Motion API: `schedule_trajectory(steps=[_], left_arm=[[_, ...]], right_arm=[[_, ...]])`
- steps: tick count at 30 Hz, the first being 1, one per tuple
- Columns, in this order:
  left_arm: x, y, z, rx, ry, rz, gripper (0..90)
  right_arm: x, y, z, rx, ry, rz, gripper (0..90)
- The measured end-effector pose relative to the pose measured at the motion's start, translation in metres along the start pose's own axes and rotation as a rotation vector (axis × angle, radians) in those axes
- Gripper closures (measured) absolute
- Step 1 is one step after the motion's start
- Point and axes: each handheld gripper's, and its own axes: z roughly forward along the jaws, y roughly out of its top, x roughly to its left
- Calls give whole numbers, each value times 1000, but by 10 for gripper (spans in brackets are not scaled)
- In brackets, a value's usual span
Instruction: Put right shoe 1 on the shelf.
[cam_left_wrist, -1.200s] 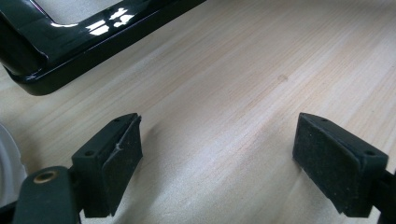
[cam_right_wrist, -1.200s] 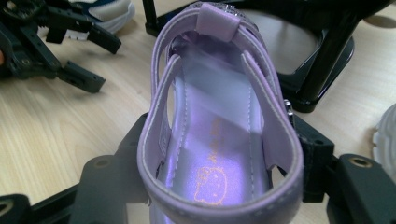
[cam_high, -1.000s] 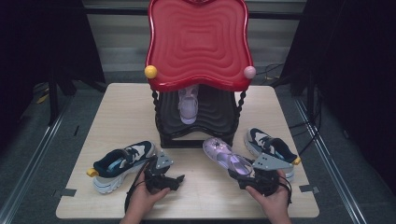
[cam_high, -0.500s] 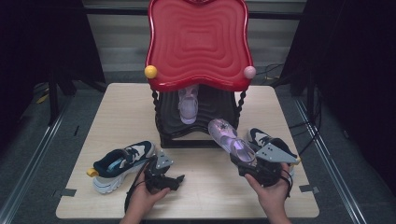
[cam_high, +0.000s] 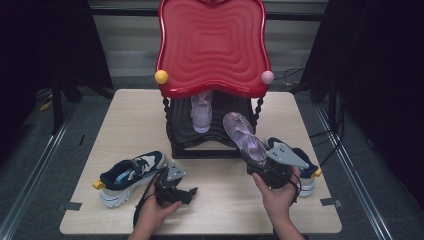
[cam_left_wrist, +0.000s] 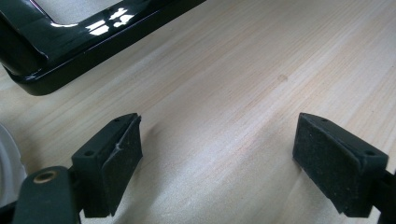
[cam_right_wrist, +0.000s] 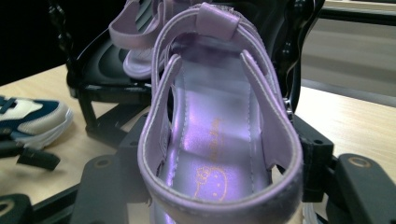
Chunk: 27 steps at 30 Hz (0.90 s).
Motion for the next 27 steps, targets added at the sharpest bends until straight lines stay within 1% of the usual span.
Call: schedule_trajectory(steps=[4,5,6,7,10,12,14,16,19,20,22,24,27], left_arm=[[0,0,0,0,0,0,151],[0,0,0,0,0,0,151],[0,0,0,0,0,-1,151],[0,0,0,0,0,0,151],[0,0,0,-1,-3,-4,151],[0,0,0,0,-3,-2,151],[0,0,0,-1,-3,-3,151],[0,0,0,0,-5,-3,151],[0,0,0,0,-5,-3,151],[0,0,0,0,-3,2,151],[0,0,0,0,-6,-2,151],[0,0,0,0,-4,-2,151],[0,0,0,0,-4,-3,150]], right_arm=[[5,3,7,-14,-22,1,375],[6,3,9,-11,-32,-1,375],[7,4,12,-9,-36,7,375],[8,5,15,-13,-30,22,375],[13,7,19,-12,-67,26,375],[14,8,23,-13,-79,35,375],[14,9,27,-24,-79,42,375],[15,10,30,-24,-95,44,375],[18,12,35,-32,-102,50,375],[20,13,37,-31,-120,46,375],[22,15,40,-40,-127,51,375],[26,18,43,-41,-147,35,375],[29,21,48,-34,-164,26,374]])
